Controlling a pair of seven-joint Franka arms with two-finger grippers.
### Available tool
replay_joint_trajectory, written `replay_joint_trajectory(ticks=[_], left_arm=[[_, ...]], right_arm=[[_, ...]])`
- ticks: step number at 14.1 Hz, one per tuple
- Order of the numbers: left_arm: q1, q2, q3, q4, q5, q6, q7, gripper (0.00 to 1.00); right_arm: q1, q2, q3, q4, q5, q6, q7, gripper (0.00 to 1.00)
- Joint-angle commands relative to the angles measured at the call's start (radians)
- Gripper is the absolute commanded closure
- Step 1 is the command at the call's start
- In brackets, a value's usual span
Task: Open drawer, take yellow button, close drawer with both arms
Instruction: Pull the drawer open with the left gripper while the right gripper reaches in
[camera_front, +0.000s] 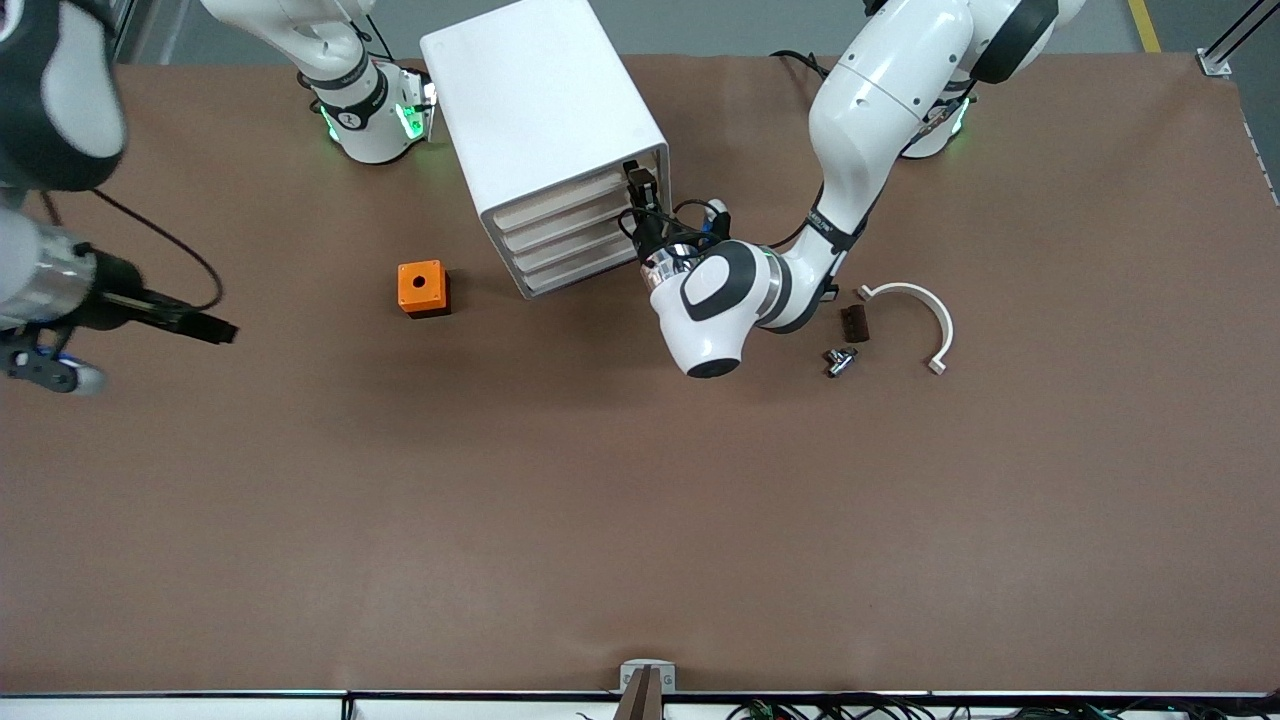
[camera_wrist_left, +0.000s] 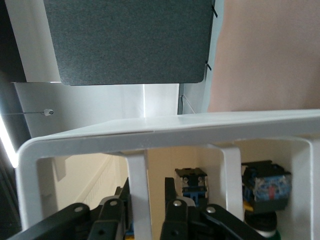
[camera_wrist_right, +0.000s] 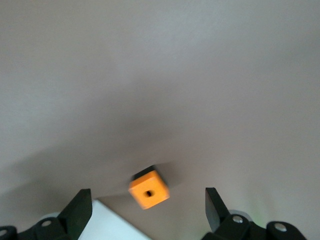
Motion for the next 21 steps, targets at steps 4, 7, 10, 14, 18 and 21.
replay_joint_trajectory(ticks=[4, 7, 10, 14, 18, 21], left_arm=[[-0.018, -0.005, 0.004, -0.006, -0.013, -0.011, -0.042, 0.88], [-0.009, -0.005, 0.004, -0.003, -0.016, -0.011, -0.036, 0.89], [0.028, -0.004, 0.005, 0.000, -0.022, -0.009, -0.029, 0.88], [0.082, -0.002, 0.007, 0.002, -0.059, -0.008, -0.029, 0.87], [0.148, 0.009, 0.010, 0.008, -0.091, -0.001, -0.027, 0.86], [0.189, 0.021, 0.015, 0.020, -0.090, 0.000, -0.021, 0.86]], right_arm=[[0.273, -0.012, -0.006, 0.004, 0.032, 0.022, 0.492, 0.00], [0.367, -0.012, -0.006, 0.004, 0.033, 0.050, 0.641, 0.00], [0.428, -0.012, -0.006, 0.004, 0.033, 0.070, 0.743, 0.00], [0.482, -0.009, -0.006, 0.004, 0.033, 0.090, 0.842, 0.00], [0.535, 0.001, -0.006, -0.002, 0.047, 0.146, 0.942, 0.00], [0.580, 0.028, -0.006, -0.002, 0.047, 0.196, 1.016, 0.00]])
